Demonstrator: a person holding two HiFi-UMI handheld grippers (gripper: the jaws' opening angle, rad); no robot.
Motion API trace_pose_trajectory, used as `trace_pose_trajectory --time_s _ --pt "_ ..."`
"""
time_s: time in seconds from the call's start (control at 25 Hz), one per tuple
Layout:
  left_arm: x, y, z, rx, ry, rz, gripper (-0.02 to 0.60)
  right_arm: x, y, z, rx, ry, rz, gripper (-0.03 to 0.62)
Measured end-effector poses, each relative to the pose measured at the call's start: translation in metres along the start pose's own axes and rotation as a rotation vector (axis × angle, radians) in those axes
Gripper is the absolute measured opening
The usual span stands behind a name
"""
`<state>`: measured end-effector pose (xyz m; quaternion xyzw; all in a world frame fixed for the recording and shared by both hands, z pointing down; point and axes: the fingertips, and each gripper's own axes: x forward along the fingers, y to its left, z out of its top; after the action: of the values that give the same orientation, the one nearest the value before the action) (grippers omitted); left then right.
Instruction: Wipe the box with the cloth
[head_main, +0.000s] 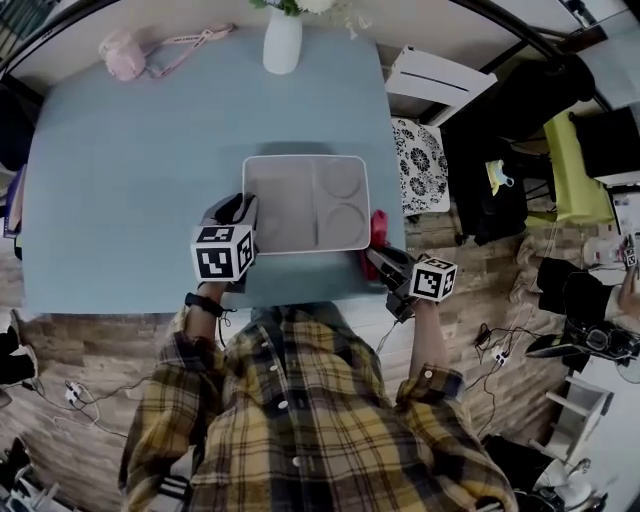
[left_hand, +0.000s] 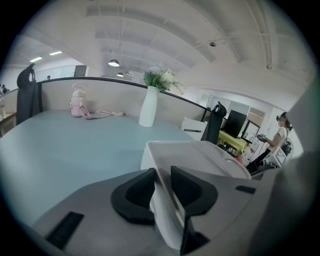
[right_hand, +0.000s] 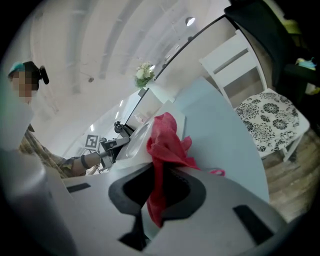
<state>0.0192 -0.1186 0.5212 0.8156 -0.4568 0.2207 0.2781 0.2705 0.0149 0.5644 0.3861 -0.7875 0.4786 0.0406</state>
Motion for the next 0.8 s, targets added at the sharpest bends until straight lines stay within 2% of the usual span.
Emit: trace_pose_trajectory --time_s 0.24,0.44,0.6,0.8 --pt "0.0 -0.001 0.001 0.0 -0.005 -0.015 0.103 -0.002 0.012 -0.017 -0.114 -0.004 -0.097 0.041" --pt "-0.001 0.0 0.0 -0.001 -0.005 -0.027 0.103 0.003 0.018 -0.023 -0.207 -0.014 -0.252 0.041" --pt "0.001 -0.001 0.0 0.004 -0.012 -0.035 0.103 0.006 0.017 -0.025 -0.228 -0.034 -0.375 0.041" --pt "0.001 -0.002 0.001 0.01 -0.014 -0.044 0.103 0.011 0.024 -0.029 -0.242 -0.031 -0.449 0.041"
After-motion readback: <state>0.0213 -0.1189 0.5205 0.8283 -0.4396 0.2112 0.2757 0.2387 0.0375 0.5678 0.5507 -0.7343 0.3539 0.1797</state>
